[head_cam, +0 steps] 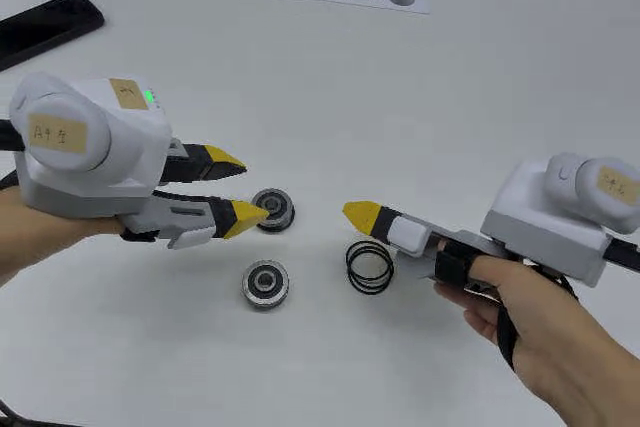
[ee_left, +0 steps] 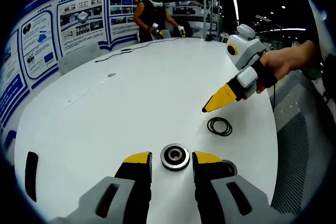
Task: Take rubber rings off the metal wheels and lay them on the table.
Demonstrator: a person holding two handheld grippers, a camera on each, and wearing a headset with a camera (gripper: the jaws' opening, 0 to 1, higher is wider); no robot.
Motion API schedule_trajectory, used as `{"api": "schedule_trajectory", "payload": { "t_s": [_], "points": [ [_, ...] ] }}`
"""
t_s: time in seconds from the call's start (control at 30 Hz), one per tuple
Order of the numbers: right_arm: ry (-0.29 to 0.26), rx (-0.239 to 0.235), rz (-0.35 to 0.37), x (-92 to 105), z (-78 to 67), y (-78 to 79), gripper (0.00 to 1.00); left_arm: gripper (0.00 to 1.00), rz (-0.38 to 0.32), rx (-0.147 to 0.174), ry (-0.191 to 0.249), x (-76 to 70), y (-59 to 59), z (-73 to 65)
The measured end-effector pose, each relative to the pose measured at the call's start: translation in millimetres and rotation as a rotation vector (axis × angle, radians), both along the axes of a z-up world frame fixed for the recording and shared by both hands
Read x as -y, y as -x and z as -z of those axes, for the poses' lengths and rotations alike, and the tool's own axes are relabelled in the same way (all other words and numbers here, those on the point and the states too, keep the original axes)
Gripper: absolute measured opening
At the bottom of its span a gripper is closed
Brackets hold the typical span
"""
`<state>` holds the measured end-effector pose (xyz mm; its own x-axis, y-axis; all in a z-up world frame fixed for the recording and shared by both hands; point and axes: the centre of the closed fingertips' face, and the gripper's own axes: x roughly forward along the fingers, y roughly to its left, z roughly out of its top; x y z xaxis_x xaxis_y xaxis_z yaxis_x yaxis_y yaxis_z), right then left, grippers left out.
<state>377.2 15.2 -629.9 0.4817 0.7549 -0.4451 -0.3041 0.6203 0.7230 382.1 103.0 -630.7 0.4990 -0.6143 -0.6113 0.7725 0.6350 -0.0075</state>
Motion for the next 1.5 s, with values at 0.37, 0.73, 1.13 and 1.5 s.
{"api": "schedule_trajectory", "payload": {
  "t_s": [0.37, 0.73, 1.13, 1.5],
  "points": [
    [-0.067, -0.011, 0.008, -8.6, -9.5, -2.7, 0.18, 0.25, 0.031, -0.005, -0.033, 9.3, -1.6, 12.1],
    [-0.103, -0.021, 0.03, -7.2, -11.1, -10.0, 0.18, 0.19, 0.035, -0.01, -0.032, 10.9, -1.1, 16.2],
    [-0.112, -0.035, 0.025, -9.5, -9.7, -7.1, 0.18, 0.17, 0.044, -0.026, -0.038, 13.8, 0.2, 21.5],
    [-0.126, -0.045, 0.015, -16.6, -9.8, -5.3, 0.18, 0.15, 0.054, -0.016, -0.041, 13.3, -2.6, 22.1]
  ]
}}
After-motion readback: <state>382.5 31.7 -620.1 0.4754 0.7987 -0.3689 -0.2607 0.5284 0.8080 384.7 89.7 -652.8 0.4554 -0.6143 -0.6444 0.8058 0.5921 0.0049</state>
